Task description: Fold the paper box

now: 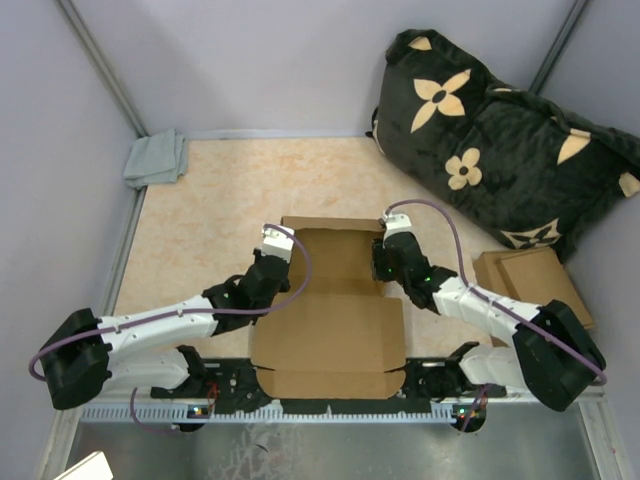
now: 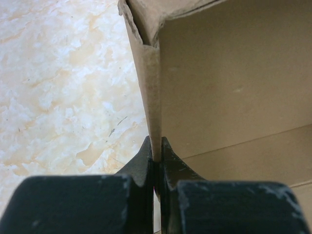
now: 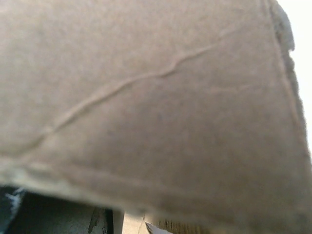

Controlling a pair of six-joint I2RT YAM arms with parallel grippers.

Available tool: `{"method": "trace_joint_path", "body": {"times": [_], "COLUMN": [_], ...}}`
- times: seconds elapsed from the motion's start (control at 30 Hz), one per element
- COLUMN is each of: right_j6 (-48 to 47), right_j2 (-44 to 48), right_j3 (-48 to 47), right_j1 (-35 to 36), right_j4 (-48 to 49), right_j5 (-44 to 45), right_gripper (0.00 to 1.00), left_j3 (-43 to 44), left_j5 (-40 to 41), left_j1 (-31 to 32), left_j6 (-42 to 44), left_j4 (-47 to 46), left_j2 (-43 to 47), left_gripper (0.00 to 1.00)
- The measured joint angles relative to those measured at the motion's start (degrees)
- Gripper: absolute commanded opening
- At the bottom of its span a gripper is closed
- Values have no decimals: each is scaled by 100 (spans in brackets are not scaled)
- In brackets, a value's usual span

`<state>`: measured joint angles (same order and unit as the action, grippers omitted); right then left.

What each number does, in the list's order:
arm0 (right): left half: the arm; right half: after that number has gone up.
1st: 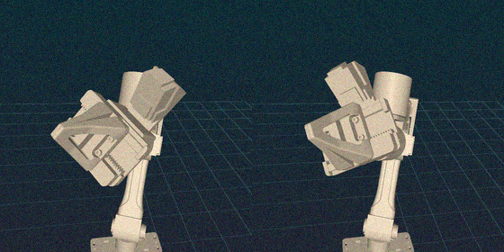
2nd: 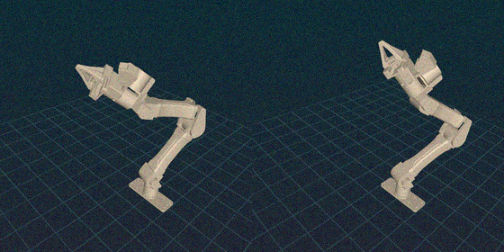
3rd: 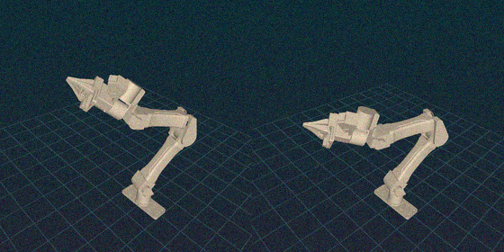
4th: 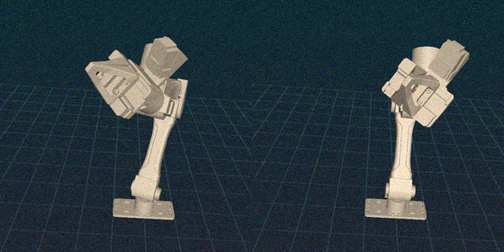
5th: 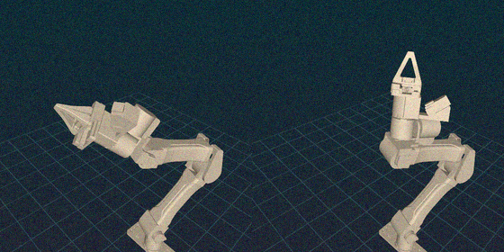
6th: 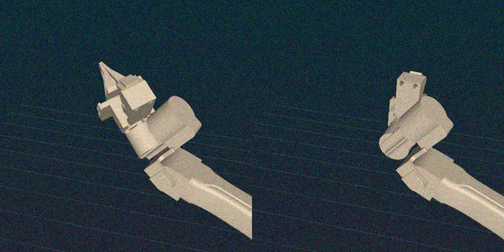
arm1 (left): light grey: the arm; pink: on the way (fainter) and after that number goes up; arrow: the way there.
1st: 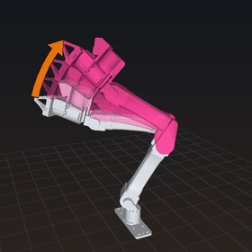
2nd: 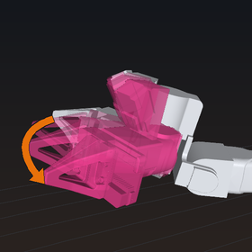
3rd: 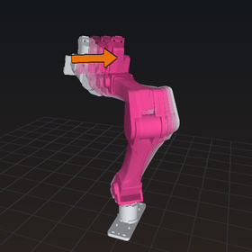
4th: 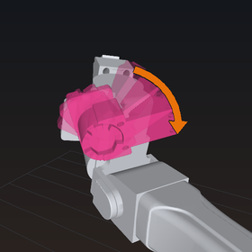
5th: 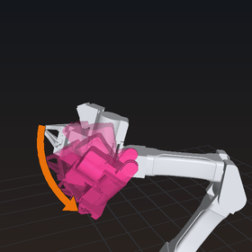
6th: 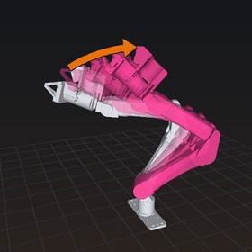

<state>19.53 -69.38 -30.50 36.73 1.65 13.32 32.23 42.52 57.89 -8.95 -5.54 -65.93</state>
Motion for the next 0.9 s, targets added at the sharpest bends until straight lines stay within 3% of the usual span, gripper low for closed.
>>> {"method": "trace_joint_path", "body": {"times": [0.2,0.23,0.3,0.53,0.67,0.73,0.83,0.9], "right_j6": [26,35,55,308,391,487,625,719], "right_j2": [210,269,378,599,592,542,391,308], "right_j3": [155,197,269,317,142,-33,-304,-417], "right_j1": [0,0,0,-15,-13,-13,-4,0], "right_j4": [-92,-114,-179,-509,-855,-1073,-1314,-1419], "right_j5": [-170,-208,-240,-57,-55,-52,-68,-94], "right_gripper": [37,29,2,0,0,1,6,17], "left_j3": [0,0,0,0,94,216,457,595], "left_j5": [-4,-4,4,120,232,273,302,306], "left_j1": [0,0,9,26,55,55,55,52], "left_j6": [2,2,-4,-181,-382,-483,-715,-872], "left_j4": [2,2,7,188,345,503,839,1054], "left_j2": [37,42,44,26,-109,-203,-315,-319], "left_gripper": [0,0,0,1,28,52,57,60]}}
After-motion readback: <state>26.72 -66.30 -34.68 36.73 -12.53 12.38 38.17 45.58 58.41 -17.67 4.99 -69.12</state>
